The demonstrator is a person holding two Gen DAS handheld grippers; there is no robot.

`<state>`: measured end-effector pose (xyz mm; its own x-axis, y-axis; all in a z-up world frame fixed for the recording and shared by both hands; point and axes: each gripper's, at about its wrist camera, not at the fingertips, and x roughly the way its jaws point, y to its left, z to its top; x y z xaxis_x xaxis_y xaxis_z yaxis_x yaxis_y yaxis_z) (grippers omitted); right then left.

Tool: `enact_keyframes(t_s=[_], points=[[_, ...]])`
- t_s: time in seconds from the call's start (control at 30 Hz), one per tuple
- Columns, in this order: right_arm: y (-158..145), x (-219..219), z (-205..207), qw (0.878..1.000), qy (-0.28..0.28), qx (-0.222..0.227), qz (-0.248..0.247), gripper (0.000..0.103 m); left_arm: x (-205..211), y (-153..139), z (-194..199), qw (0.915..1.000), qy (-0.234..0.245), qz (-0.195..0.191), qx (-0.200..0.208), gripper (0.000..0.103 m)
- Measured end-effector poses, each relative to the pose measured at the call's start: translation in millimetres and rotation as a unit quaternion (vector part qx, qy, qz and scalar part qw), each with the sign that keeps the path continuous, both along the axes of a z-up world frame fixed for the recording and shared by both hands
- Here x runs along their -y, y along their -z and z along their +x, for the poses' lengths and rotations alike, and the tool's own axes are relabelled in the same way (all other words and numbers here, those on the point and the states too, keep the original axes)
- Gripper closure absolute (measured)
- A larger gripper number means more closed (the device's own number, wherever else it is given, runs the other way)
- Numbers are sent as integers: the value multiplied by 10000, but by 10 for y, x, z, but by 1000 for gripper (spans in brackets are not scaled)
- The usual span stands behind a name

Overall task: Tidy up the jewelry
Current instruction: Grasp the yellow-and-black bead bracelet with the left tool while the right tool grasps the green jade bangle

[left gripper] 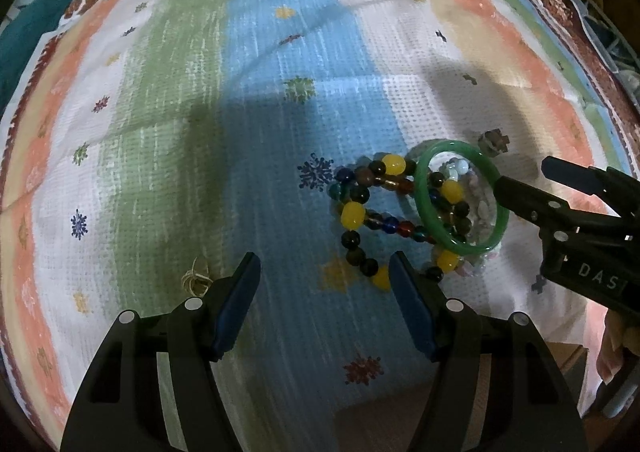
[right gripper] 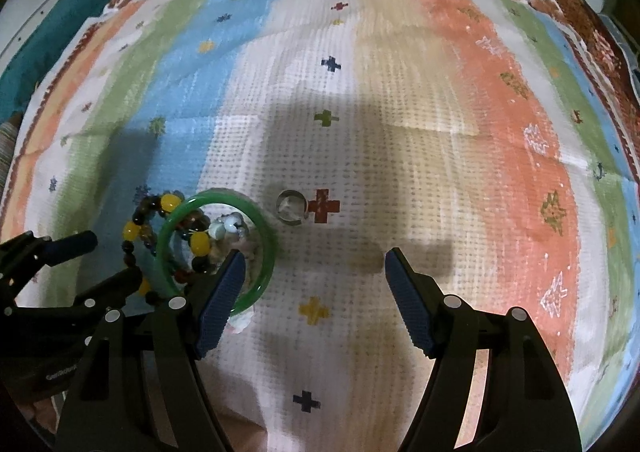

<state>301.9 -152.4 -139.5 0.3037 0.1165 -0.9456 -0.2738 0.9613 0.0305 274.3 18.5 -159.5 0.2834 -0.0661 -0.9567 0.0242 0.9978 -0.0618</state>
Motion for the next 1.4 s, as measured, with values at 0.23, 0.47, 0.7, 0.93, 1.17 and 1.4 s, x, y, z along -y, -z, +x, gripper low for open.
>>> enact_keyframes(t_s=[0.23, 0.47, 0.7, 0.93, 1.17, 1.4], points=[[111, -13, 49, 9999, 8, -29, -106, 36, -28, 50, 70, 9998, -164, 3, -99, 41], [122, -38, 47, 9998, -85, 49, -177, 49, -72, 107, 86, 9995, -294, 39, -143, 56], [105, -71, 12, 9995, -250, 72, -164, 89, -199, 100, 67, 9989, -461, 4, -106, 94], [25, -60, -48, 9995, -302, 101, -70, 95, -219, -76, -4, 9988, -494, -48, 9, 94], [-225, -24, -177, 9989, -311, 353, 5, 95, -163, -382, -146, 9982, -475, -237, 284, 94], [-429, 70, -309, 9982, -198, 554, 121, 95, -26, -626, -226, 9971, -374, -265, 607, 94]])
